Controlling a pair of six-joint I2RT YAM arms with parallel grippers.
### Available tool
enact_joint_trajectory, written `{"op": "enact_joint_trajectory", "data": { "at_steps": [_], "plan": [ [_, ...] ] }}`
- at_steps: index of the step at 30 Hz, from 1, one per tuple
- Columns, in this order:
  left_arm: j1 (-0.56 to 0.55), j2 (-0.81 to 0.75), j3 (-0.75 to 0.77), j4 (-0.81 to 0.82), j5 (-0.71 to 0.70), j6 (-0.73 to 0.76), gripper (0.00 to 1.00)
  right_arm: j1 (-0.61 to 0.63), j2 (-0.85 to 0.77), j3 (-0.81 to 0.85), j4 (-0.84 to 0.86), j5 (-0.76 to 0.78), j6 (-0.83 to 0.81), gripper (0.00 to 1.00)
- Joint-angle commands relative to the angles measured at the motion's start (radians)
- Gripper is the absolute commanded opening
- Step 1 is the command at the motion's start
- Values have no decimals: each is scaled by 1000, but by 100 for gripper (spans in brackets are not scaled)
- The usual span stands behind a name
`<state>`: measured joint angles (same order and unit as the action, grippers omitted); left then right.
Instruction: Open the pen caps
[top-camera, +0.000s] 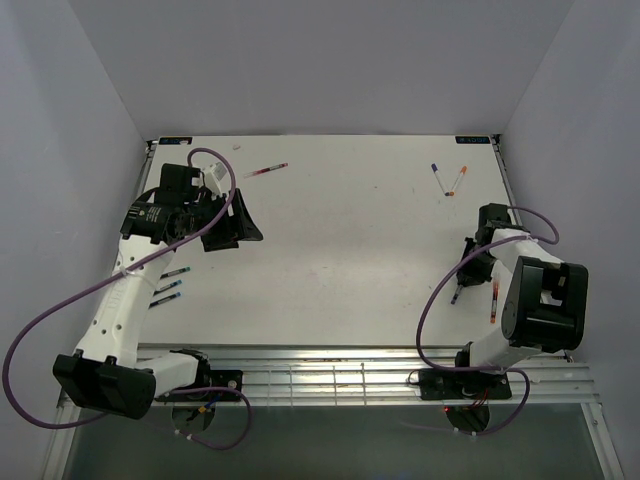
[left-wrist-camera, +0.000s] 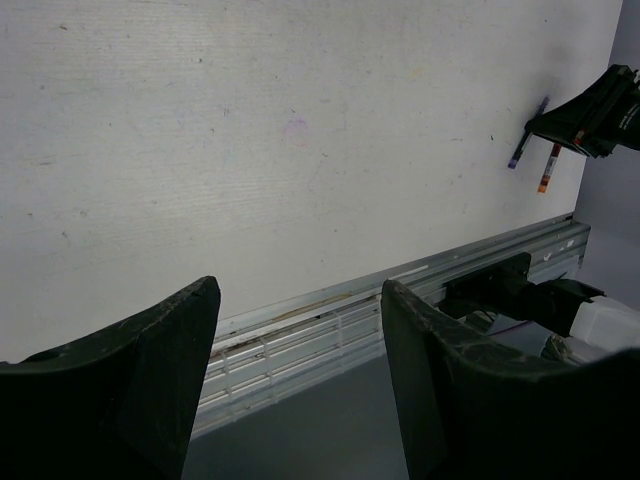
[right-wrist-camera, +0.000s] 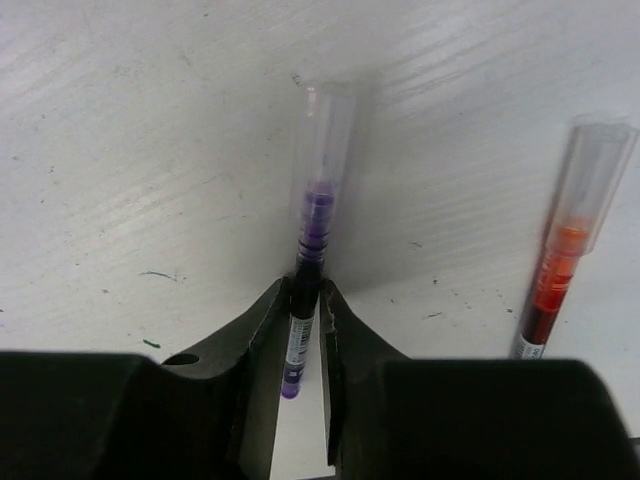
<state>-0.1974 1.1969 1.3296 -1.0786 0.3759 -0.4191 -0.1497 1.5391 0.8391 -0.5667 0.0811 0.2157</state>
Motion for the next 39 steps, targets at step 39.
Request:
{"op": "enact_joint_trajectory", "data": {
  "at_steps": [39],
  "plan": [
    [-278, 171, -199, 491, 149, -587, 58, 743, -135, 115, 189, -940, 192, 8]
  ]
}}
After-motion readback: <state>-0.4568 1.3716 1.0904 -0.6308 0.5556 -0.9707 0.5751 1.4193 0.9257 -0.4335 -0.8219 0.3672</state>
